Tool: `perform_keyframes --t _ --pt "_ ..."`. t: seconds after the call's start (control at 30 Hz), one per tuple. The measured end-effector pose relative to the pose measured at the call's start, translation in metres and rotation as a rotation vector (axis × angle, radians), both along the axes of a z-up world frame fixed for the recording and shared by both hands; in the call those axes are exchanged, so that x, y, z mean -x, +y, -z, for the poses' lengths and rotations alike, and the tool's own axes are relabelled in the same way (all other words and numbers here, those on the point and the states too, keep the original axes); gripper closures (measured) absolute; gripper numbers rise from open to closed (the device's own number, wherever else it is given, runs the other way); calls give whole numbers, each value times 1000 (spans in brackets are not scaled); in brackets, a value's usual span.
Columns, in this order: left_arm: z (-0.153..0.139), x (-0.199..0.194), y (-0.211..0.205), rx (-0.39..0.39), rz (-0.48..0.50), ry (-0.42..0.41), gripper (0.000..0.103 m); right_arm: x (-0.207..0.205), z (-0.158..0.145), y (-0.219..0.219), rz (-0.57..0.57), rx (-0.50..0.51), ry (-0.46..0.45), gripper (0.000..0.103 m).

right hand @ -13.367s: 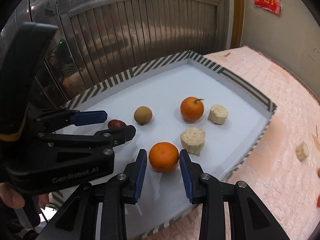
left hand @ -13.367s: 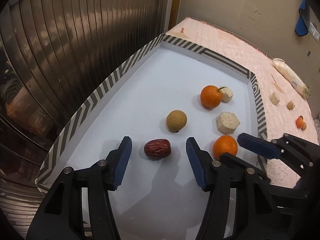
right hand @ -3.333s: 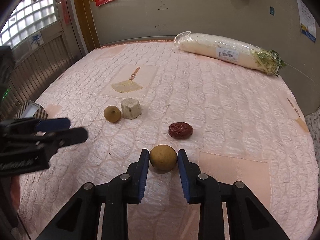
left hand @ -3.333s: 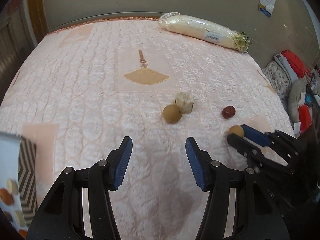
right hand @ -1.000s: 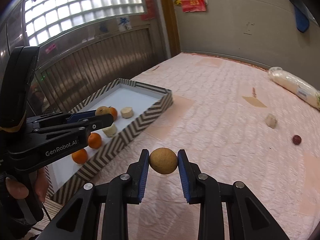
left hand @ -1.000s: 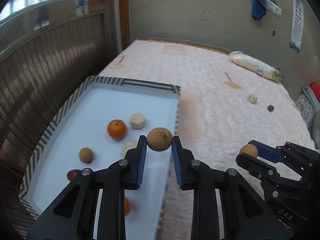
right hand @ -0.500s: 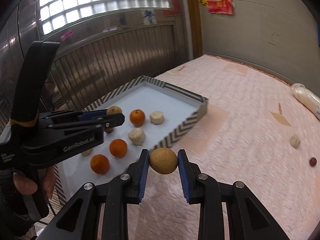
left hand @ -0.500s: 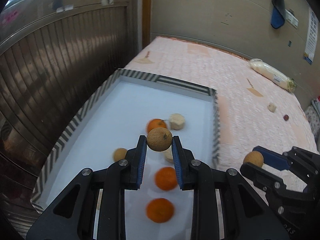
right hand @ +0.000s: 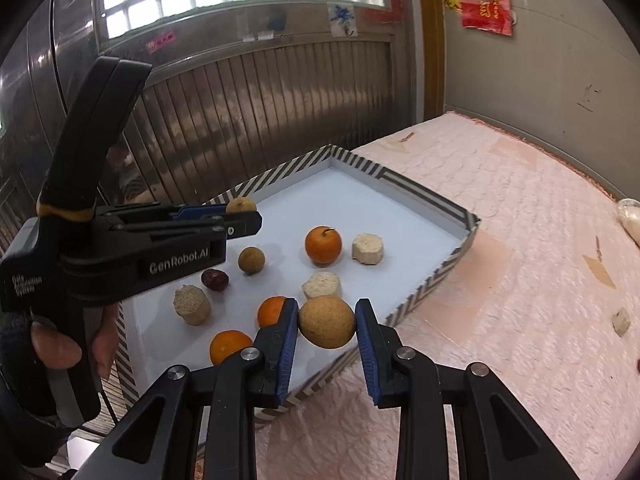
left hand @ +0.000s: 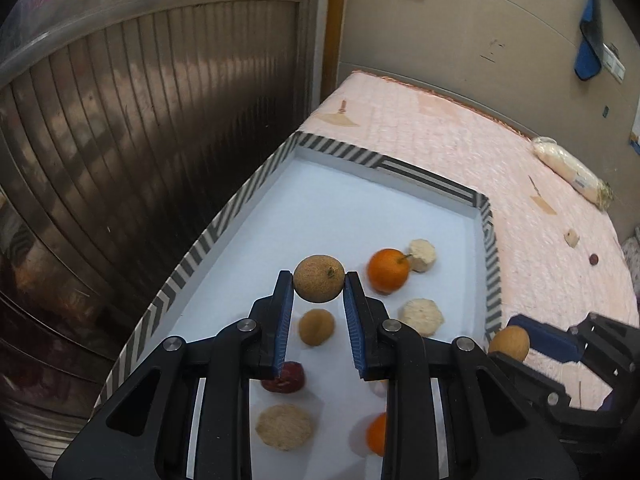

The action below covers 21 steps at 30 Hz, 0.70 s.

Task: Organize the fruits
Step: 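Carry both brown round fruits into the striped tray and open both grippers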

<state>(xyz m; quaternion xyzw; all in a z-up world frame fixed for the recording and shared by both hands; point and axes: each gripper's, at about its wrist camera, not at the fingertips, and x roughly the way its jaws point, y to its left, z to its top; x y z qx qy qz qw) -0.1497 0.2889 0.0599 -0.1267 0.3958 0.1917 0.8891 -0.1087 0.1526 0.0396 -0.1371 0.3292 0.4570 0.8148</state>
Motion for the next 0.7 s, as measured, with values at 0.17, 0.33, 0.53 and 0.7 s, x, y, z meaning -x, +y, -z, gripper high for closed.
perform_keyframes --t 0.17,0.33,0.53,0.7 --pt "5 -5 17 44 -23 16 78 -1 3 15 -28 4 14 75" --pt "11 -15 28 60 -42 40 78 -2 3 36 -72 -4 28 75" --pt "17 -22 40 72 -63 64 78 -9 16 67 -120 28 40 75" --pt "22 -23 44 93 -72 80 78 -15 28 82 -135 54 60 75"
